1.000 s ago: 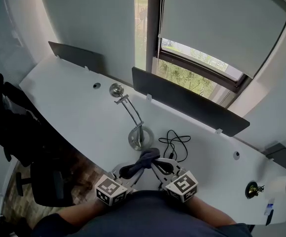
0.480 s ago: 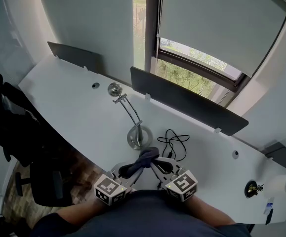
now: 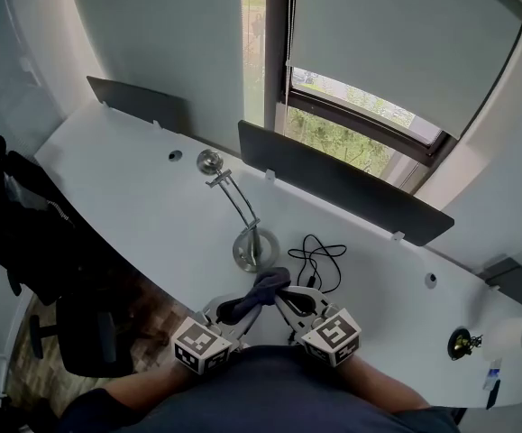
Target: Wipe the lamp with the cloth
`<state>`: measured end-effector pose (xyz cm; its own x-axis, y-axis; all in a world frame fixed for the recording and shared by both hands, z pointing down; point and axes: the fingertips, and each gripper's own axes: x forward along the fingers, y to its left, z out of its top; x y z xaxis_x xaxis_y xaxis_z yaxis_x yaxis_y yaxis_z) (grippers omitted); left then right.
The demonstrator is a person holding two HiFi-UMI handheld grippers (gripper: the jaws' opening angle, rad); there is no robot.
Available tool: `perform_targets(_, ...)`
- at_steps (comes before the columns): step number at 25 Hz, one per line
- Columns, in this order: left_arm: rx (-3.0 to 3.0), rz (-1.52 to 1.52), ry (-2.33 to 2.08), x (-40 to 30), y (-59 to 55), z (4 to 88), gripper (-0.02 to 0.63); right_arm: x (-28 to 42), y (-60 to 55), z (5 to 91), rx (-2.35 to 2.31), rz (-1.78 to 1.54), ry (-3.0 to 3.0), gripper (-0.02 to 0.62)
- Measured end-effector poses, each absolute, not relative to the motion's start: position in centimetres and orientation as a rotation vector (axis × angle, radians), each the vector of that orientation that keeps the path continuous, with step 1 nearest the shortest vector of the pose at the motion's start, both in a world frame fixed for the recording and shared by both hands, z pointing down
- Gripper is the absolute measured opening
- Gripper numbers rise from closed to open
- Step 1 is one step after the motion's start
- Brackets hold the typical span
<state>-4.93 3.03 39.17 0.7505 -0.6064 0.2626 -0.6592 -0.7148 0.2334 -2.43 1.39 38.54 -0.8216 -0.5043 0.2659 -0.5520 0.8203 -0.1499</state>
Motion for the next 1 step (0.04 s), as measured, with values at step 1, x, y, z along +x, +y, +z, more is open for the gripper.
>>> perform_targets(1, 2.638, 0.24, -0.981, -4.94, 3.09, 39.16, 0.063, -2.46, 1.44, 38.55, 0.818, 0.326, -2.789, 0.009)
